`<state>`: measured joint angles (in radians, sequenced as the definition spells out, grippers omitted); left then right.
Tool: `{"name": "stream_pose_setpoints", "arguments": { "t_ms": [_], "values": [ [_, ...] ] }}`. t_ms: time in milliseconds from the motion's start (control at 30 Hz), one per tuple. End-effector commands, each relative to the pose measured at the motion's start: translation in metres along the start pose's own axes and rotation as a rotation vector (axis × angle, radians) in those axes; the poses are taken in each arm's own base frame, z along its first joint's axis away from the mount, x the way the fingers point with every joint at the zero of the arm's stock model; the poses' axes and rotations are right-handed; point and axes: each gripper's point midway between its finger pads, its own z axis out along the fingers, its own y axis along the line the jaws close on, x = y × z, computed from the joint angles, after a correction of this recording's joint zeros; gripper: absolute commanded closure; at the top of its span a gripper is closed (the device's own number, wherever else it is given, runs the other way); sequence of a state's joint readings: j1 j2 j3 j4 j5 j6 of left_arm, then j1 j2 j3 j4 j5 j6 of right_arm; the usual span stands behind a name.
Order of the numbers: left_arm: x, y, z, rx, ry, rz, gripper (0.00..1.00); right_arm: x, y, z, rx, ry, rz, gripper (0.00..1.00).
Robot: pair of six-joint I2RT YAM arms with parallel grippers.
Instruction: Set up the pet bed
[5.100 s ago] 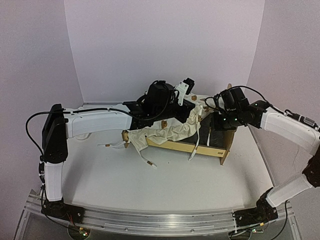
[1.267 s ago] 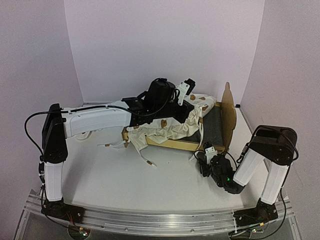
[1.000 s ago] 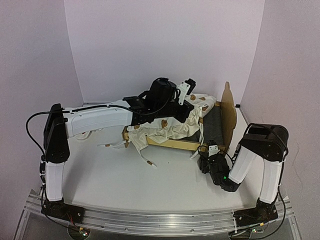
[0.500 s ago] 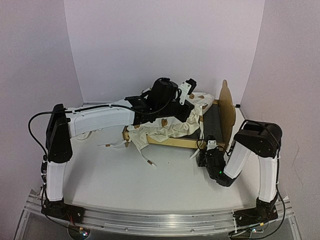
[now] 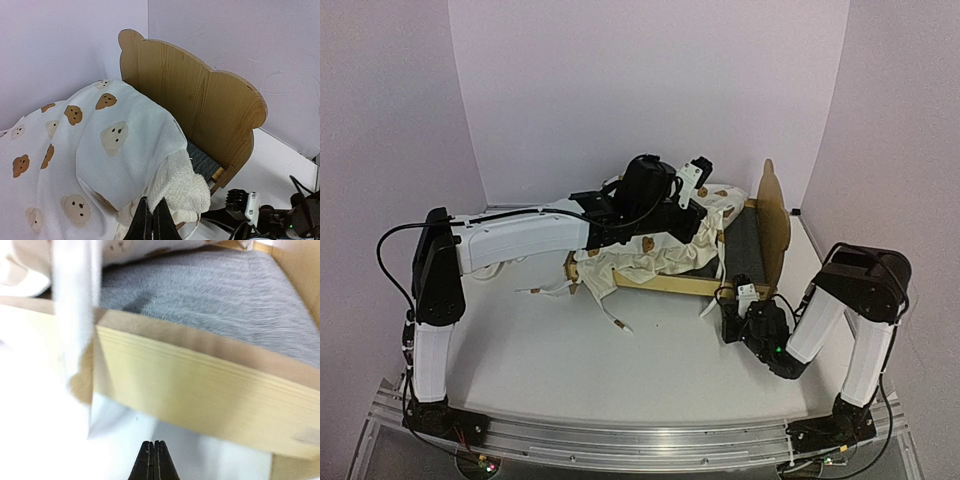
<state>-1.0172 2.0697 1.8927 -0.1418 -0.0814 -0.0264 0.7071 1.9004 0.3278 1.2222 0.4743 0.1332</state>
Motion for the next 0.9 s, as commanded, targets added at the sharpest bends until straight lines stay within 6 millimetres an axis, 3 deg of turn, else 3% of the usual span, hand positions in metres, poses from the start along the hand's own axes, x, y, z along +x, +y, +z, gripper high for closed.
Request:
{"name": "stream_pose_setpoints", "arguments": {
  "t_ms": [0,267,400,533,667,867],
  "values": [
    [-0.023,0.004,-0.007,-0.008,-0.048,-0.004,1.00,-0.016,0.000,-0.022,-0.056,-0.047,0.007,1.00],
    [-0.021,0.004,-0.006,-0.007,-0.047,-0.009,1.00,-0.017,-0.004,-0.030,-0.062,-0.030,0.090,1.00],
    [-0.019,0.004,-0.006,-0.008,-0.039,-0.009,1.00,-0.010,-0.008,-0.018,-0.060,0.078,0.207,0.70],
    [-0.019,0.006,-0.007,-0.012,-0.032,-0.007,1.00,-0.013,-0.005,-0.016,-0.101,0.130,0.301,0.55],
    [-0.009,0.005,-0.006,-0.007,-0.001,0.007,1.00,-0.019,-0.006,-0.035,-0.103,0.194,0.336,0.49],
    [0.018,0.005,0.005,-0.011,0.071,0.009,1.00,-0.041,-0.018,-0.082,-0.066,0.306,0.337,0.44]
  ]
}}
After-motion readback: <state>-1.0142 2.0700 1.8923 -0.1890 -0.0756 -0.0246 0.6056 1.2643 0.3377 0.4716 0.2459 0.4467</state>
